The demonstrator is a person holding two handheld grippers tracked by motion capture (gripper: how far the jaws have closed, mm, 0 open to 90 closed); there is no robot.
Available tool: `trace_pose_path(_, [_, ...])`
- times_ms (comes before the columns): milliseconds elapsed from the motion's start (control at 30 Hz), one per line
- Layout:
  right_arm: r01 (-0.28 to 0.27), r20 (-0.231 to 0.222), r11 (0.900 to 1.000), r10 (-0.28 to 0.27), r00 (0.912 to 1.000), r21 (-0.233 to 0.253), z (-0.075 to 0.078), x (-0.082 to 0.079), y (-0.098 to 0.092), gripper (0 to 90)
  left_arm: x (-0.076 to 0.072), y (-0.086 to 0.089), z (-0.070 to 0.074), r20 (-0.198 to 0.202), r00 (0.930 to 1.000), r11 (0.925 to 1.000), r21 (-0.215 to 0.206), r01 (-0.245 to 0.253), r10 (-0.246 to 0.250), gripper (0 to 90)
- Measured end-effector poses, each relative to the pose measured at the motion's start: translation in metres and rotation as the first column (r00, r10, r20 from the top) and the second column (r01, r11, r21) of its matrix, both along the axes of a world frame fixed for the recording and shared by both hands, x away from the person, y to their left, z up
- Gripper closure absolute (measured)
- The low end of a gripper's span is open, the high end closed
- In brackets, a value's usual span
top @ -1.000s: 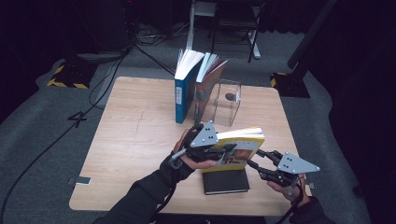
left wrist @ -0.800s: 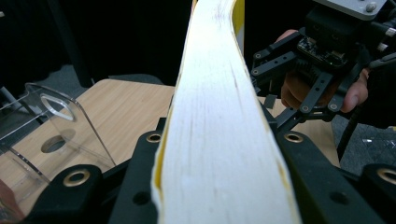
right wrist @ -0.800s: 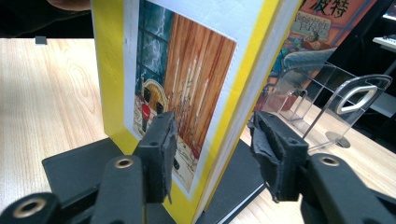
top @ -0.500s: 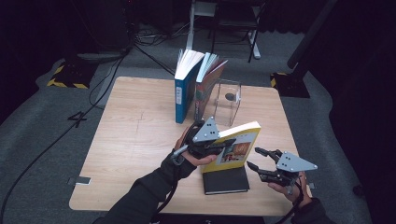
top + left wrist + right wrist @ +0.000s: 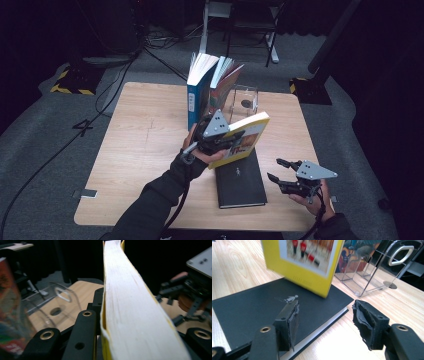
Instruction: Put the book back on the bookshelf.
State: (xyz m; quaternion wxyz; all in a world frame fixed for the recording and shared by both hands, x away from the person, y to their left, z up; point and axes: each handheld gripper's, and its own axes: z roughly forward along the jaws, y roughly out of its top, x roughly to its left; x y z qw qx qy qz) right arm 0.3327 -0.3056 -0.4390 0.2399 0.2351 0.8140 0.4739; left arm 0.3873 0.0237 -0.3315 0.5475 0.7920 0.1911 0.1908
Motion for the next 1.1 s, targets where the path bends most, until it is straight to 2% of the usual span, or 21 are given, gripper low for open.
trace_pose_path(67, [0.001, -0.007, 1.0, -0.001, 1.0, -0.005, -0.002, 0.001, 0.0, 38.4, 0.006, 0.004, 0.004, 0.018, 0.9988, 0.999, 0.003, -0.046, 0.046, 75.0])
trace_pose_path(133, [0.001, -0.01, 1.0, -0.001, 0.9999, -0.014, -0.003, 0.002, 0.001, 38.2, 0.013, 0.009, 0.008, 0.034, 0.9946, 0.9951, 0.007, -0.099, 0.098, 75.0])
trace_pose_path(267, [0.003, -0.02, 1.0, -0.004, 0.9998, -0.03, -0.006, 0.003, 0.003, 37.8, 0.025, 0.02, 0.014, 0.048, 0.9795, 0.9806, 0.007, -0.196, 0.195, 75.0])
trace_pose_path(367, [0.002, -0.023, 0.999, -0.003, 0.9997, -0.034, -0.007, 0.003, 0.003, 37.7, 0.031, 0.023, 0.015, 0.055, 0.9684, 0.9696, 0.011, -0.244, 0.243, 75.0])
trace_pose_path(500, [0.005, -0.028, 0.999, -0.006, 0.9996, -0.041, -0.008, 0.004, 0.004, 37.7, 0.042, 0.024, 0.01, 0.038, 0.9531, 0.9537, 0.006, -0.301, 0.3, 75.0])
trace_pose_path(567, [0.003, -0.028, 0.999, -0.004, 0.9996, -0.042, -0.009, 0.005, 0.004, 37.7, 0.042, 0.024, 0.01, 0.038, 0.9531, 0.9537, 0.006, -0.301, 0.3, 75.0])
trace_pose_path(600, [0.003, -0.028, 0.999, -0.004, 0.9996, -0.042, -0.009, 0.005, 0.004, 37.7, 0.049, 0.019, 0.005, 0.034, 0.9381, 0.9384, 0.01, -0.345, 0.345, 75.0])
trace_pose_path(633, [-0.001, -0.03, 0.999, 0.0, 0.9996, -0.046, -0.01, 0.006, 0.006, 37.7, 0.054, 0.014, 0.002, 0.03, 0.9272, 0.9274, 0.013, -0.374, 0.373, 75.0])
trace_pose_path(667, [-0.001, -0.03, 0.999, -0.001, 0.9996, -0.047, -0.01, 0.005, 0.007, 37.6, 0.054, 0.014, 0.002, 0.03, 0.9272, 0.9274, 0.013, -0.374, 0.373, 75.0])
trace_pose_path(767, [-0.008, -0.029, 0.999, 0.007, 0.9996, -0.05, -0.011, 0.006, 0.008, 37.6, 0.061, 0.008, -0.002, 0.016, 0.9141, 0.9142, -0.005, -0.405, 0.405, 74.9])
trace_pose_path(800, [-0.01, -0.031, 0.999, 0.008, 0.9995, -0.051, -0.011, 0.006, 0.01, 37.6, 0.065, 0.001, -0.005, 0.012, 0.9024, 0.9025, -0.017, -0.43, 0.431, 75.0])
trace_pose_path(833, [-0.011, -0.032, 0.999, 0.01, 0.9994, -0.052, -0.012, 0.006, 0.01, 37.6, 0.067, -0.002, -0.006, 0.011, 0.8966, 0.8965, -0.023, -0.442, 0.443, 74.9])
trace_pose_path(867, [-0.011, -0.032, 0.999, 0.01, 0.9994, -0.052, -0.012, 0.006, 0.01, 37.6, 0.067, -0.002, -0.006, 0.011, 0.8966, 0.8965, -0.023, -0.442, 0.443, 75.0])
trace_pose_path(900, [-0.014, -0.034, 0.999, 0.012, 0.9994, -0.053, -0.012, 0.006, 0.011, 37.5, 0.069, -0.007, -0.007, 0.01, 0.8892, 0.889, -0.03, -0.457, 0.457, 75.0])
trace_pose_path(967, [-0.017, -0.033, 0.998, 0.015, 0.9994, -0.059, -0.012, 0.005, 0.012, 37.5, 0.073, -0.014, -0.01, 0.013, 0.8797, 0.8794, -0.038, -0.475, 0.475, 75.0])
trace_pose_path(1000, [-0.02, -0.032, 0.998, 0.018, 0.9993, -0.063, -0.012, 0.005, 0.013, 37.4, 0.076, -0.019, -0.011, 0.02, 0.8723, 0.8722, -0.039, -0.488, 0.489, 75.0])
trace_pose_path(1100, [-0.023, -0.031, 0.998, 0.022, 0.9993, -0.063, -0.012, 0.005, 0.015, 37.5, 0.085, -0.029, -0.015, 0.005, 0.8508, 0.8498, -0.053, -0.524, 0.525, 75.0])
